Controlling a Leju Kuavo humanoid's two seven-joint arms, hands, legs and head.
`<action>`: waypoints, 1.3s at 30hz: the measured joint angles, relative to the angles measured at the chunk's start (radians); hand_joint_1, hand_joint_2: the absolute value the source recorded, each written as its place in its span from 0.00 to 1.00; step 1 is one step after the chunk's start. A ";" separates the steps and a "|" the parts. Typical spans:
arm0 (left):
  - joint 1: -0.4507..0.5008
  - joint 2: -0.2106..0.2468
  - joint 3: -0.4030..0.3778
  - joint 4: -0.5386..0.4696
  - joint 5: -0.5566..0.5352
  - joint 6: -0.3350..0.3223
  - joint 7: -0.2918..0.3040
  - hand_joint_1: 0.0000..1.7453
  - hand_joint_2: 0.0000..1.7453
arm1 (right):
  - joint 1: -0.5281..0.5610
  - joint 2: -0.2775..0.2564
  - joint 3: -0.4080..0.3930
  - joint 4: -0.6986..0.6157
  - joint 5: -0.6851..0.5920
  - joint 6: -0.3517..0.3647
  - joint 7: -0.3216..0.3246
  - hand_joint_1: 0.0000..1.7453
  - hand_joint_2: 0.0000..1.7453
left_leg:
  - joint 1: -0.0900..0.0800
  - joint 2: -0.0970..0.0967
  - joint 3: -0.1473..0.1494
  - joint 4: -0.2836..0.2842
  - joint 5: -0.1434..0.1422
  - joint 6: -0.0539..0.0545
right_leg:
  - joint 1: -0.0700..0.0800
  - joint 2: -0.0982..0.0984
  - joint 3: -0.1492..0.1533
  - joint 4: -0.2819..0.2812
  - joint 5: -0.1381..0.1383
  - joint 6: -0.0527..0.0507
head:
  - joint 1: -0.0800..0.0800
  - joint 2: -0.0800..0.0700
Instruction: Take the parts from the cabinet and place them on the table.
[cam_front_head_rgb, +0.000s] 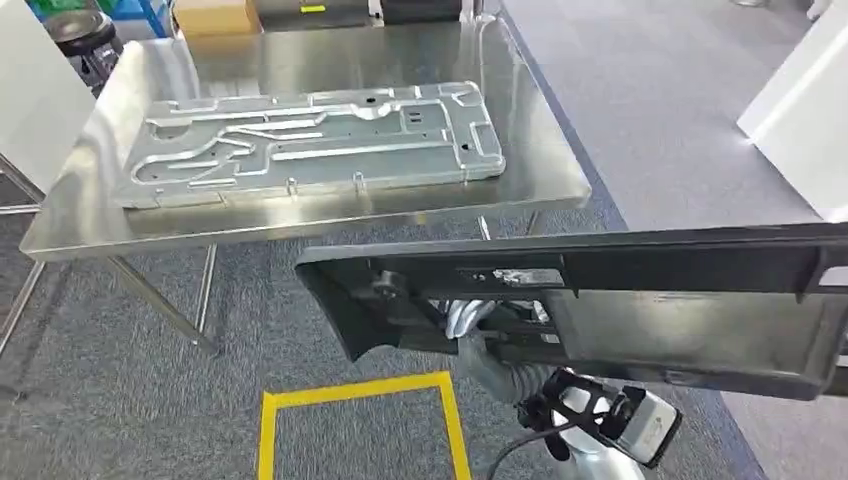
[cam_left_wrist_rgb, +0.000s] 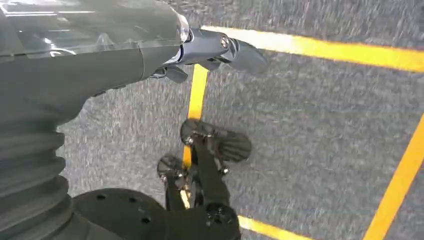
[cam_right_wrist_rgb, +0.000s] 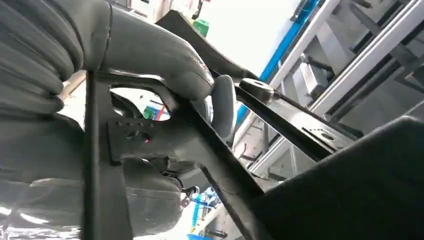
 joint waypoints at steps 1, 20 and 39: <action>-0.001 0.000 0.002 0.000 0.000 0.000 0.000 0.00 1.00 | -0.007 -0.001 0.000 0.000 0.006 -0.004 0.000 1.00 1.00 | 0.000 0.000 0.004 0.000 -0.004 0.006 | 0.000 0.000 -0.040 0.063 -0.016 0.005 | 0.000 0.000; -0.002 -0.010 0.014 0.000 0.003 0.000 -0.003 0.00 1.00 | -0.011 -0.002 0.009 0.029 0.025 -0.026 0.000 1.00 1.00 | 0.004 -0.009 -0.108 0.299 -0.178 -0.051 | 0.002 0.004 -0.062 -0.069 0.076 -0.053 | 0.004 0.000; 0.000 -0.010 0.021 0.000 0.009 0.002 -0.005 0.00 1.00 | 0.029 -0.007 0.002 -0.082 0.028 -0.055 -0.001 1.00 1.00 | -0.006 -0.006 0.088 -0.001 -0.077 -0.003 | 0.009 0.004 -0.170 0.021 0.082 -0.023 | 0.004 0.000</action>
